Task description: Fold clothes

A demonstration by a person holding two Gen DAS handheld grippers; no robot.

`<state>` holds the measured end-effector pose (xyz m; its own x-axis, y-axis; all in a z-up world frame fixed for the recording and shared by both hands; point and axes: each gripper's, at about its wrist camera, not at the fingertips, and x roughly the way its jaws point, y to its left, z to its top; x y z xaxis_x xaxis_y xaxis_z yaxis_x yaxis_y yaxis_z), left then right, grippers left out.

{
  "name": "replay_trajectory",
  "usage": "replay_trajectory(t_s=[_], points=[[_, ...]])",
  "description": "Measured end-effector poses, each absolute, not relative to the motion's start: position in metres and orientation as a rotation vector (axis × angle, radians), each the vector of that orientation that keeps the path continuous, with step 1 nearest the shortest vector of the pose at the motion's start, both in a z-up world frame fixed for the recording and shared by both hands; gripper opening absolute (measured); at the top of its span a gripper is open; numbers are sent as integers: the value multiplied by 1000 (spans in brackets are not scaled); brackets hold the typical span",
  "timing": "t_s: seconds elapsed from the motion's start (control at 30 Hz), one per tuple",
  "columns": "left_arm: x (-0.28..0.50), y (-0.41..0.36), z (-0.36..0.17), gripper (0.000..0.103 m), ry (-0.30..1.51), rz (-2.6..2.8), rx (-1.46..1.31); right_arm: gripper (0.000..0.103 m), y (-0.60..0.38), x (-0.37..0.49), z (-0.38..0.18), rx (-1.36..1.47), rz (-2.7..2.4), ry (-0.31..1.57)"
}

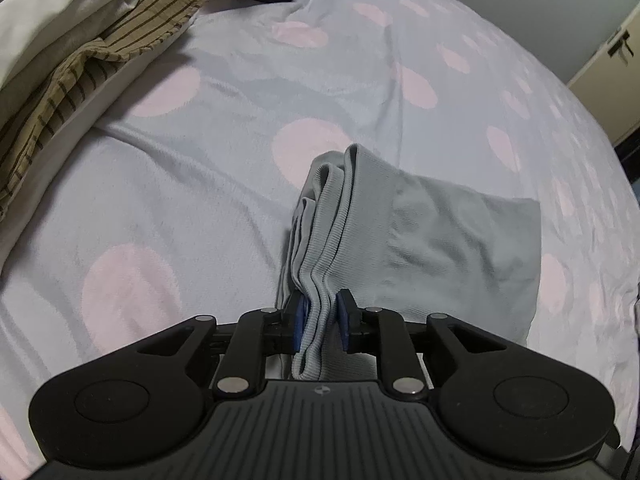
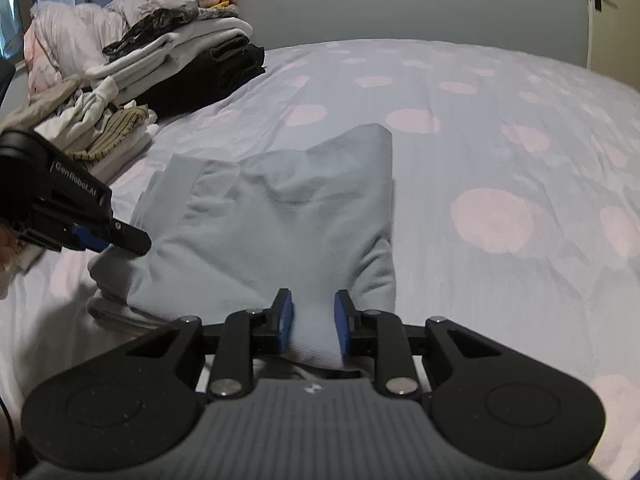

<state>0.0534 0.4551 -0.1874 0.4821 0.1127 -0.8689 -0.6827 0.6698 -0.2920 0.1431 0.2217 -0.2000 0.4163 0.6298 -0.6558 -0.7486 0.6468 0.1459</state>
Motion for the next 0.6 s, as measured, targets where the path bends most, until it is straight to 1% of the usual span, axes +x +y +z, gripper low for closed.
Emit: replay_trajectory(t_s=[0.03,0.07,0.1,0.3,0.5,0.6], points=[[51,455,-186,31,945,545,-692,26,222,143,-199,-182,868,736],[48,455,-184,38,941,559,-687,26,221,142,-197,-180,867,732],[46,454,-181,42,936,574,-676,26,218,140,-196,-177,866,724],[37,452,-155,41,832,679,-566,27,203,126,-179,-172,863,638],[42,466,-147,39,663,665,-599,26,216,139,-159,-136,828,574],[56,468,-149,36,653,649,-573,26,232,152,-154,-140,833,550]])
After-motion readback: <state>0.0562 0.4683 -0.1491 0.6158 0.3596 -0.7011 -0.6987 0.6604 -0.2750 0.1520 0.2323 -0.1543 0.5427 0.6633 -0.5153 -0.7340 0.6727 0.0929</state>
